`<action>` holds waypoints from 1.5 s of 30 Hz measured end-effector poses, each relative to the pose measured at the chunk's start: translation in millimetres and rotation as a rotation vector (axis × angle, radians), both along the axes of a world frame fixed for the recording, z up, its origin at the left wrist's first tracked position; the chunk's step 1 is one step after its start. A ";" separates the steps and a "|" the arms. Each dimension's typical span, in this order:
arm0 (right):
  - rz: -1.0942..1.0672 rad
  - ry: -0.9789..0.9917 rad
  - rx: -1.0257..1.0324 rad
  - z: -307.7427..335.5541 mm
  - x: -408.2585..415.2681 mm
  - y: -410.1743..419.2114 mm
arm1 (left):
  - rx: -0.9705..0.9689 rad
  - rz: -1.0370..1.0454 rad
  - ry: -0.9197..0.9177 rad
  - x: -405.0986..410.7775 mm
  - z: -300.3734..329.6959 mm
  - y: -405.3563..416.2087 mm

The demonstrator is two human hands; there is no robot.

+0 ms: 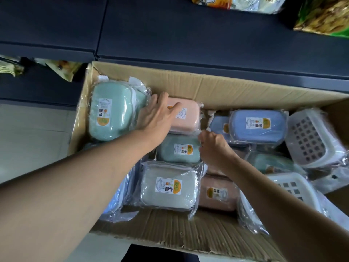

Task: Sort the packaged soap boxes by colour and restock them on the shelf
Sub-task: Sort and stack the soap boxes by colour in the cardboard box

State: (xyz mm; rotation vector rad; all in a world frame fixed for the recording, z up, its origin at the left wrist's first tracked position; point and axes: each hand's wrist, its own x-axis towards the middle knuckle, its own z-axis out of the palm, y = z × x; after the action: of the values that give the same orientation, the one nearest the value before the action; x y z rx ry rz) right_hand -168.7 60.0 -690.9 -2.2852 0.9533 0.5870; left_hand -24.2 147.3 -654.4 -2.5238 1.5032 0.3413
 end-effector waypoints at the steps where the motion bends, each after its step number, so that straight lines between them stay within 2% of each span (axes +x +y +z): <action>1: -0.006 0.067 0.067 -4.8 2.5 2.1 | 0.010 -0.002 -0.005 0.8 -2.0 -0.1; 4: -0.189 0.154 0.274 -19.7 7.9 6.0 | 0.033 0.011 -0.011 1.1 -5.9 1.9; 8: -0.436 0.138 0.585 -27.5 3.9 9.0 | 0.005 -0.003 -0.002 4.4 -7.1 4.7; 11: -0.527 0.107 0.689 -30.0 7.0 8.2 | -0.001 -0.011 0.005 6.1 -7.7 2.8; 20: -0.368 0.150 0.389 -30.7 20.7 22.9 | -0.041 0.015 0.024 4.7 -17.5 6.5; 23: -0.410 0.100 0.323 -28.5 12.7 20.2 | -0.041 0.018 0.028 5.9 -18.4 5.9; 32: -0.516 -0.008 0.516 -15.6 5.4 23.3 | -0.038 0.009 0.021 2.7 -15.9 5.8; 35: -0.463 0.027 0.419 -18.8 11.2 30.7 | -0.041 -0.002 0.026 2.3 -16.6 6.5; 39: -0.640 -0.046 0.466 -19.1 8.4 33.9 | -0.040 -0.025 0.058 2.6 -14.4 8.8; 41: -0.643 -0.078 0.463 -13.3 2.2 33.6 | -0.039 -0.062 0.058 -3.7 -1.9 13.6; 43: -0.621 -0.107 0.424 -5.9 -2.3 33.7 | -0.052 -0.055 0.121 -17.1 17.4 26.4; 45: -0.624 -0.132 0.407 -0.1 -4.9 33.9 | 0.041 -0.042 0.321 -37.6 33.6 46.9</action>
State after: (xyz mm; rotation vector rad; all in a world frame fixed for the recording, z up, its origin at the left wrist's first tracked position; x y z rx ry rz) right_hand -173.6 93.9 -690.9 -1.5349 1.2665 0.3122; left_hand -61.8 194.2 -620.8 -2.4903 1.6334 0.7941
